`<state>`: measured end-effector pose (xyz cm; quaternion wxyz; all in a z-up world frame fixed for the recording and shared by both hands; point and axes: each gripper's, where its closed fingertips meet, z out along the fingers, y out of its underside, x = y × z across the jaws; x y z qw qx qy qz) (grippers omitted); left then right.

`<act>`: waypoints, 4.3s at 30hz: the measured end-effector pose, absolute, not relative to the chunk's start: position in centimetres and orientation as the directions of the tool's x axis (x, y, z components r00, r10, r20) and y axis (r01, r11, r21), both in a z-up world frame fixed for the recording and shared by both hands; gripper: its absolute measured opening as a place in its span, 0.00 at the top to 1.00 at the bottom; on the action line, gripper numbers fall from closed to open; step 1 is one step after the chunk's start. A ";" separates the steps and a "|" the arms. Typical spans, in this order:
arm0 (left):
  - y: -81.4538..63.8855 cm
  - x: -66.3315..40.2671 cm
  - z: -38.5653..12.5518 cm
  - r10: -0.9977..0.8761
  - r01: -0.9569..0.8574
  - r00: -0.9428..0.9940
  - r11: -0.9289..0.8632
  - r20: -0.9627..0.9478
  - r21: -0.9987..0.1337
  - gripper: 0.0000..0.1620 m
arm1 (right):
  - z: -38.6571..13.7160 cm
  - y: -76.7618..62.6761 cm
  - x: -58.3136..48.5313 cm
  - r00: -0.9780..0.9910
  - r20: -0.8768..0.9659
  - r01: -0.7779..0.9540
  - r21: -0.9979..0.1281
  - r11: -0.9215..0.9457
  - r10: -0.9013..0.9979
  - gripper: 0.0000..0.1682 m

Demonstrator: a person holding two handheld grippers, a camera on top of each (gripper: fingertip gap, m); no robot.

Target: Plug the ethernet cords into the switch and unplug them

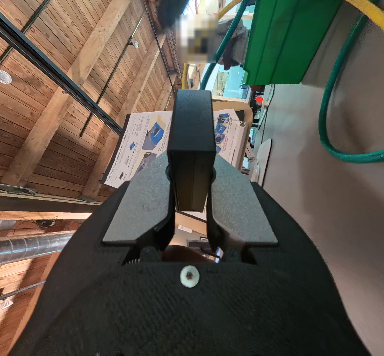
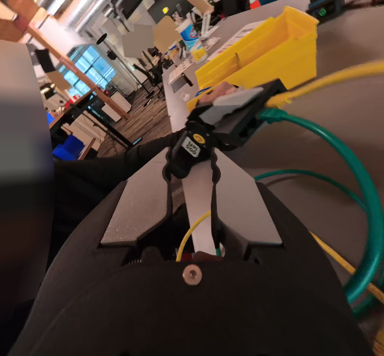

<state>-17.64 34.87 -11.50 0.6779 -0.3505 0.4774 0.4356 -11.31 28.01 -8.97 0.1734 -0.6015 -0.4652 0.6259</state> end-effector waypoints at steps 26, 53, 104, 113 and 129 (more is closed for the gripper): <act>34.0 -15.4 -11.9 0.302 -0.905 0.095 0.423 -0.949 0.044 0.83 | -11.2 34.5 -15.3 -0.192 -0.667 0.000 -0.734 -0.679 0.720 0.96; 34.7 -15.6 -13.6 0.279 -0.915 0.002 0.389 -0.960 0.111 0.83 | -12.6 35.9 -16.0 -0.190 -0.704 0.007 -0.698 -0.717 0.684 0.95; 34.5 -17.0 -11.7 0.285 -0.928 0.114 0.372 -0.952 0.000 0.83 | -9.7 34.0 -13.0 -0.189 -0.531 -0.126 -0.821 -0.557 0.826 0.75; 34.7 -17.4 -11.8 0.271 -0.931 0.129 0.365 -0.954 -0.022 0.83 | -10.0 33.5 -13.0 -0.225 -0.525 -0.090 -0.828 -0.554 0.821 0.67; 34.3 -17.6 -11.5 0.283 -0.931 0.138 0.364 -0.949 -0.027 0.83 | -11.3 34.2 -13.3 -0.077 -0.429 -0.006 -0.903 -0.431 0.900 0.70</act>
